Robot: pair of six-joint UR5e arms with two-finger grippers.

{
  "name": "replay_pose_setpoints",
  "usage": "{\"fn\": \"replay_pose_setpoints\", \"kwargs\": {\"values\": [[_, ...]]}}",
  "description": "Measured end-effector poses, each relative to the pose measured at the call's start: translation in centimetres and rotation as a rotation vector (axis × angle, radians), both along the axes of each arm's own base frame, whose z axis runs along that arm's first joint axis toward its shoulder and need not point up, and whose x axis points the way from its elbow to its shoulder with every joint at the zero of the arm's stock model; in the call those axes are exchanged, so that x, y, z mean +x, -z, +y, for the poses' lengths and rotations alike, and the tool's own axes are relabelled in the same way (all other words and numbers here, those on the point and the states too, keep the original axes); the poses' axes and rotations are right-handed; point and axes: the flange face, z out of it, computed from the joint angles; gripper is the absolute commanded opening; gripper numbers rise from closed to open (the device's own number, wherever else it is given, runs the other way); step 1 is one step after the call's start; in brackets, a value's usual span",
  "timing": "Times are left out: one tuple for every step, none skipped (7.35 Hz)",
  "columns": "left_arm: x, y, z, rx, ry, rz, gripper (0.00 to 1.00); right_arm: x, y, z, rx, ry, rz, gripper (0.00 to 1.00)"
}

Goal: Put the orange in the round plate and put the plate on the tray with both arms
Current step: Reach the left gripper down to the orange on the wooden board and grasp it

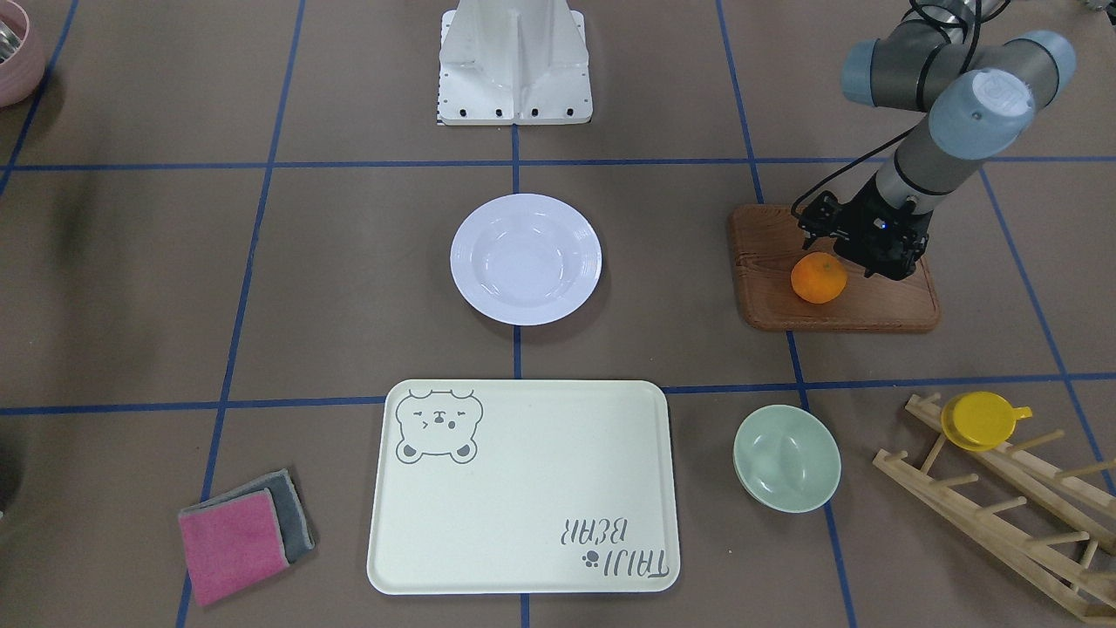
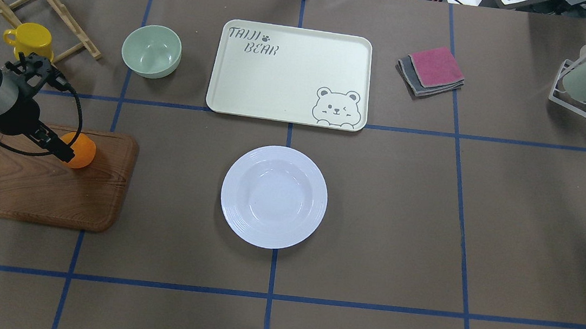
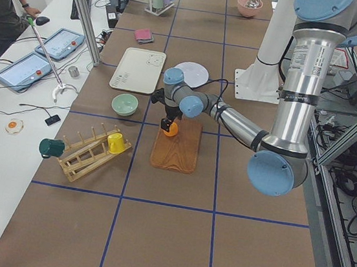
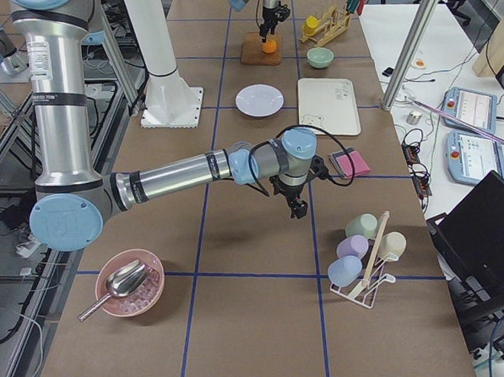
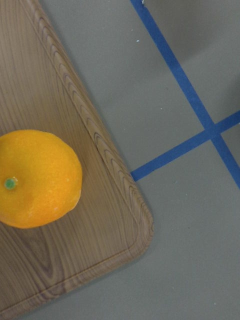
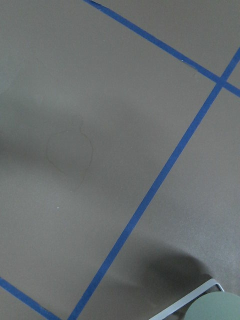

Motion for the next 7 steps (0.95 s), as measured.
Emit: {"fn": "replay_pose_setpoints", "kwargs": {"values": [[0.8,-0.3,-0.2,0.001,-0.004,-0.012,0.99,-0.1,0.1,-0.4,0.001,0.0,-0.001,1.0],[1.7,-0.9,-0.2,0.007,-0.006,-0.031,0.99,-0.2,0.2,-0.7,0.002,0.0,-0.002,1.0],[2.4,-1.1,-0.1,0.007,-0.005,-0.044,0.99,-0.2,0.2,-0.8,0.001,0.0,-0.002,1.0],[3.2,-1.1,0.2,-0.001,0.0,-0.048,0.99,-0.2,0.2,-0.8,0.002,0.0,-0.002,1.0],[3.9,-0.9,0.4,-0.01,0.005,-0.049,0.84,-0.2,0.2,-0.8,0.002,0.0,-0.002,1.0],[4.2,-0.9,0.5,-0.016,0.007,-0.05,0.08,-0.2,0.3,-0.8,0.004,0.0,-0.002,1.0],[4.4,-1.0,0.5,-0.024,0.013,-0.053,0.0,-0.2,0.4,-0.8,0.006,0.0,-0.003,1.0]]}}
